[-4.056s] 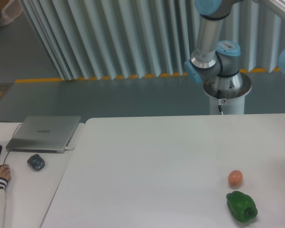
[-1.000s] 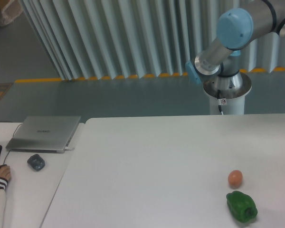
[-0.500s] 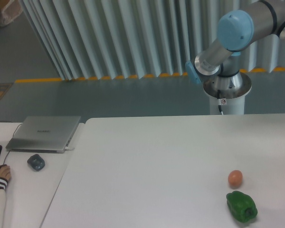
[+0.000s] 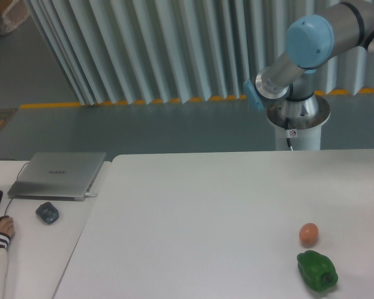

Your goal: Place the red pepper on the table

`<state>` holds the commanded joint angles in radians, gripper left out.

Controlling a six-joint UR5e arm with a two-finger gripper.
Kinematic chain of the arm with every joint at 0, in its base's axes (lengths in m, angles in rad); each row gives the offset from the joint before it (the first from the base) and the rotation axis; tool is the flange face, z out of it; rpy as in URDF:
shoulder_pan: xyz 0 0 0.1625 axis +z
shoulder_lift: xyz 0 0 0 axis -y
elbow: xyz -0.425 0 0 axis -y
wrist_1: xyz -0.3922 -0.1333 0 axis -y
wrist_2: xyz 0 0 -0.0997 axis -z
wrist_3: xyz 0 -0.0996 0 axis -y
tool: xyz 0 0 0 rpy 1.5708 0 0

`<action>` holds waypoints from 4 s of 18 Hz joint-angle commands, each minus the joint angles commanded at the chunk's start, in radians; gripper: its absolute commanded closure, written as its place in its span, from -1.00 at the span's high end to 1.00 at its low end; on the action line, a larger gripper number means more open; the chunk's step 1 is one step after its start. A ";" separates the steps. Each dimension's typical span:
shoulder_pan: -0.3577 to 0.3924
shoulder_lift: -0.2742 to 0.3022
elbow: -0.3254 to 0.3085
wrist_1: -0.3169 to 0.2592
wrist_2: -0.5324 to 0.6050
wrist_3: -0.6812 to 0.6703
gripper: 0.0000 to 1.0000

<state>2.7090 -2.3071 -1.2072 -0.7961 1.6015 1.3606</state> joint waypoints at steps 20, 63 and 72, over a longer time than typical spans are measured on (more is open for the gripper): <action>0.002 0.037 -0.028 -0.009 -0.028 -0.035 -0.09; 0.035 0.041 0.005 -0.014 -0.063 -0.103 1.00; 0.021 0.021 0.005 -0.012 -0.063 -0.106 1.00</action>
<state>2.7305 -2.2856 -1.2026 -0.8084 1.5386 1.2548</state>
